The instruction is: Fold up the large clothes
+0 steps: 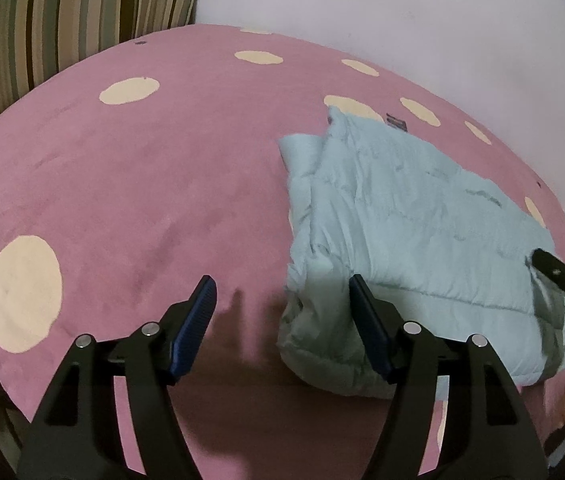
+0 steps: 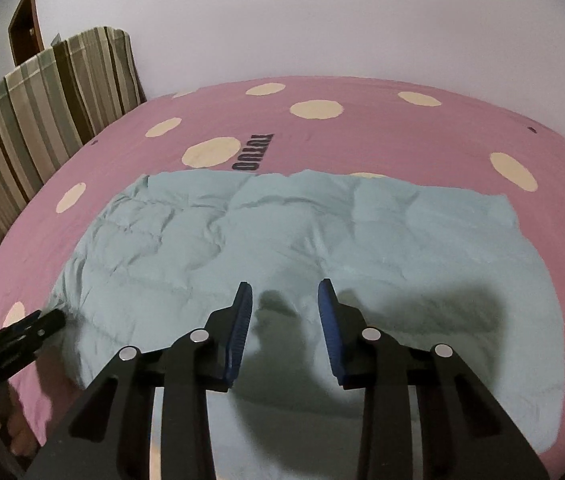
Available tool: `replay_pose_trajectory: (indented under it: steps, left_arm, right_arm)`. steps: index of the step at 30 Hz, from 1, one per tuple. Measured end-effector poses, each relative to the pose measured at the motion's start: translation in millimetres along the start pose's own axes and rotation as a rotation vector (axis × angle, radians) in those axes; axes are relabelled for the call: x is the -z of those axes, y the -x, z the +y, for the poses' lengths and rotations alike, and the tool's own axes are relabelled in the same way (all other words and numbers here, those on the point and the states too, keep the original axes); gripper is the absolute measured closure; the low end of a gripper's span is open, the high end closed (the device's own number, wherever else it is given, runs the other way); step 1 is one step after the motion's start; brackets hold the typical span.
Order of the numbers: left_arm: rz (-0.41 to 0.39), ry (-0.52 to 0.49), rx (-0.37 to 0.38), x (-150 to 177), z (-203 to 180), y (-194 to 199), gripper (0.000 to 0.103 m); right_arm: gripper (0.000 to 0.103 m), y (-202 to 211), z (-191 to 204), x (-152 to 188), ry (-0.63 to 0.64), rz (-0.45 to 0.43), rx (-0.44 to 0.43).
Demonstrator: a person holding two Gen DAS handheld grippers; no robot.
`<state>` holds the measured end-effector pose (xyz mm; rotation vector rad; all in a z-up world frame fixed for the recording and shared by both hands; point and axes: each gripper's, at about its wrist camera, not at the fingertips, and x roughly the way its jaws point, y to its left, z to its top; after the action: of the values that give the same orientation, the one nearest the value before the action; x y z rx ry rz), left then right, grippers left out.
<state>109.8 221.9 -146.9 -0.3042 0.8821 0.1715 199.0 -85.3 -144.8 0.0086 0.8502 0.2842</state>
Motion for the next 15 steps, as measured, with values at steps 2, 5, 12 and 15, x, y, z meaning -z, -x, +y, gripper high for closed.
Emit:
replay_pose_trajectory:
  steps: [2, 5, 12, 15]
  left_arm:
    - [-0.002, 0.004, 0.009, -3.0, 1.9, 1.0, 0.034]
    - [0.006, -0.002, 0.023, -7.3, 1.3, -1.8, 0.030]
    - [0.032, -0.012, 0.062, -23.5, -6.0, -17.2, 0.030]
    - [0.049, -0.030, 0.075, -32.1, -12.7, -27.3, 0.030]
  right_arm:
    - [0.068, -11.1, 1.5, -0.8, -0.006, 0.016, 0.019]
    - [0.068, -30.6, 0.6, 2.9, -0.033, 0.062, 0.033]
    - [0.068, -48.4, 2.7, 13.0, -0.020, 0.100, 0.047]
    - [0.068, -52.3, 3.6, 13.2, -0.017, 0.109, 0.047]
